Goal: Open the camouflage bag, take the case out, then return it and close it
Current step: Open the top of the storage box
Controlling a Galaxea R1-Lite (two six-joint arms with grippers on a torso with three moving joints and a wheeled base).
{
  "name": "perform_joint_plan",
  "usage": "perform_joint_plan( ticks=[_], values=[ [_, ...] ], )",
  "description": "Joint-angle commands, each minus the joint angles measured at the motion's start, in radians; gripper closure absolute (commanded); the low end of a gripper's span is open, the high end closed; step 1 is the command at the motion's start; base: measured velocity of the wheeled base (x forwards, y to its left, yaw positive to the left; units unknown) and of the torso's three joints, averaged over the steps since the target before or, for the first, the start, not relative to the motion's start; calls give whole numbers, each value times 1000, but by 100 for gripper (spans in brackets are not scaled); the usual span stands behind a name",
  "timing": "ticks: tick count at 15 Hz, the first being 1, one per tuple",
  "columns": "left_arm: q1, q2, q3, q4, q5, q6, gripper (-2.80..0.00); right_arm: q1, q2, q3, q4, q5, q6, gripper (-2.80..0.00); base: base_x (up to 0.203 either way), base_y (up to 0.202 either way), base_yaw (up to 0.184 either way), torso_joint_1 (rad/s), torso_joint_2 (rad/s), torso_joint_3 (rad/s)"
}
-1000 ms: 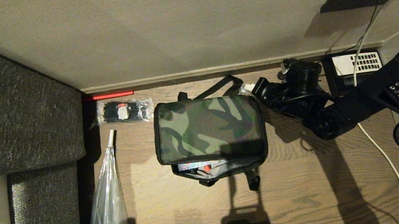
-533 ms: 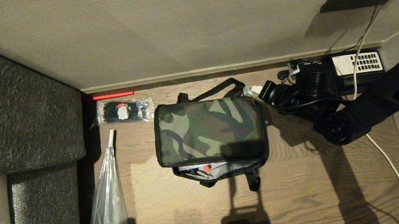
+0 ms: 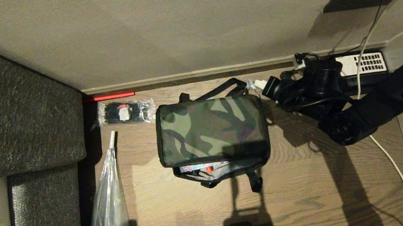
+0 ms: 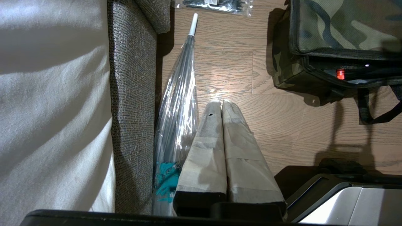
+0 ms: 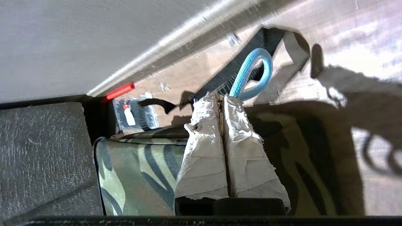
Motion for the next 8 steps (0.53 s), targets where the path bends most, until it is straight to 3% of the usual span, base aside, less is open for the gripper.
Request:
perform_joint_plan(
  ticks=[1,8],
  values=[
    [0,-2,2,0,0,0,0,1,-13,15,-15,2,-13,0,0,0,0,0,0,0],
    [0,-2,3,0,0,-1,0,1,-36,94,-20,19,-51,0,0,0,0,0,0,0]
  ],
)
